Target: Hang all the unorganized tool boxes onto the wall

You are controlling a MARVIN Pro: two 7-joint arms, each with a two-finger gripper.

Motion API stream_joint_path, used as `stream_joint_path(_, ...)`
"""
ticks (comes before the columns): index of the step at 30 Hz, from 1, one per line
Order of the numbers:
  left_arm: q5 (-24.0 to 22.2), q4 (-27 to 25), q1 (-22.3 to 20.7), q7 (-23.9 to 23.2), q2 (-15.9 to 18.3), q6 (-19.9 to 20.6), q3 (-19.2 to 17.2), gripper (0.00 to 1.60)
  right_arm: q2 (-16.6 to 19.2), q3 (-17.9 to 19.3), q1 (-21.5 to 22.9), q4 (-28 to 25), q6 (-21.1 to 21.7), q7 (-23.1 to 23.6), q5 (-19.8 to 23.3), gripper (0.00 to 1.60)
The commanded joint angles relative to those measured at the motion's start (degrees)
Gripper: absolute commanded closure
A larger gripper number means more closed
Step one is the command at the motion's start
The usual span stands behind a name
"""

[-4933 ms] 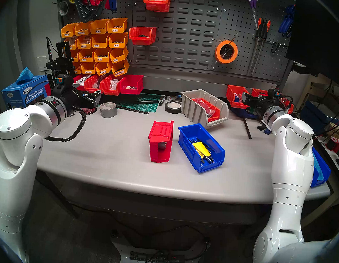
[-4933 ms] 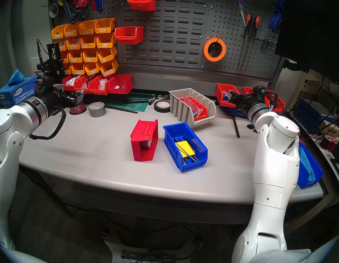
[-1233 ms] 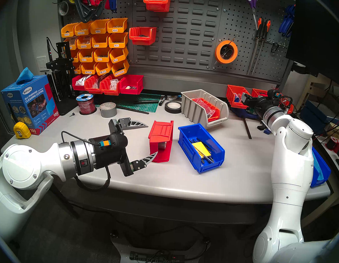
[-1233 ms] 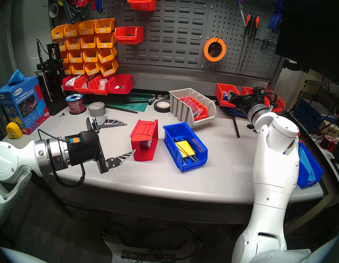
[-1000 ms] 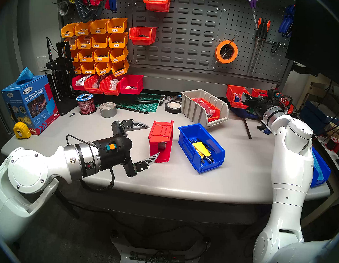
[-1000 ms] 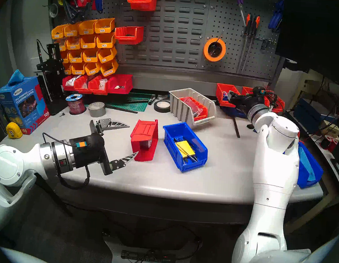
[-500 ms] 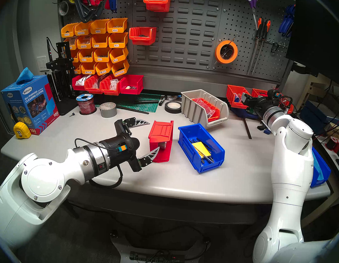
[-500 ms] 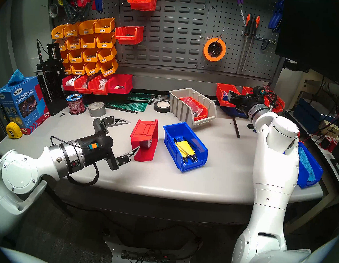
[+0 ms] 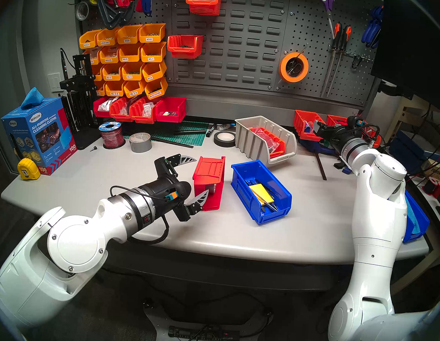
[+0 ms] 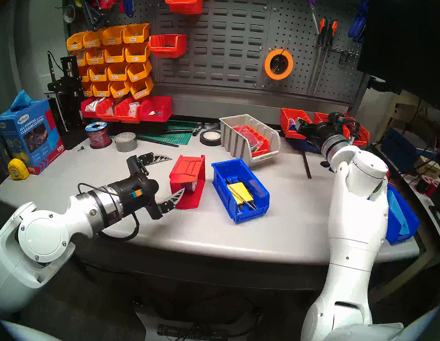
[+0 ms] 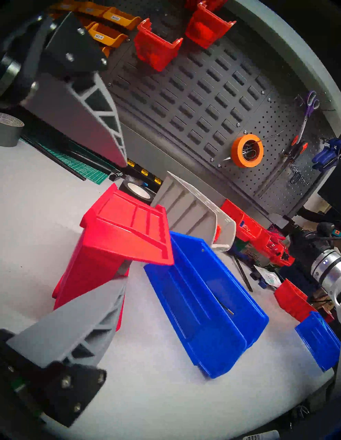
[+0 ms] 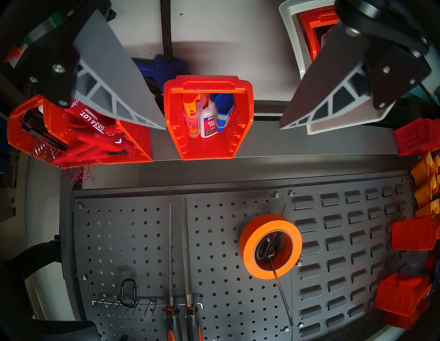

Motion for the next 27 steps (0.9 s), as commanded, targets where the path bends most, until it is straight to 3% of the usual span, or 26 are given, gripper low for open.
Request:
stream_joint_path(1,3.6,-0.4,-3.6,1.9,-1.4,3.1,2.9,0.00,0.1,0.0,0.3,-0.8,-0.1,0.0,0.0,0.00)
stream_joint_path(12,8.6,-0.4,-7.0,3.3,-2.9,8.7,7.8,0.00,0.1,0.0,0.3,-0.9,-0.1,0.0,0.0,0.00)
stream_joint_path(14,8.5,-0.4,-7.3,3.2,-3.2,9.1,8.0,0.08,0.1,0.0,0.3,-0.9,-0.1,0.0,0.0,0.00)
stream_joint_path(15,9.0,-0.4,-7.3,3.2,-3.1,9.7,8.4,1.60,0.1,0.0,0.3,-0.9,-0.1,0.0,0.0,0.00)
stream_joint_path(24,8.2,-0.4,-7.1,4.4,-5.5,12.2,8.8,1.60,0.1,0.0,0.3,-0.9,-0.1,0.0,0.0,0.00)
stream_joint_path(27,6.0,-0.4,-7.2,5.0,-8.4,14.3,8.1,1.60,0.1,0.0,0.3,-0.9,-0.1,0.0,0.0,0.00)
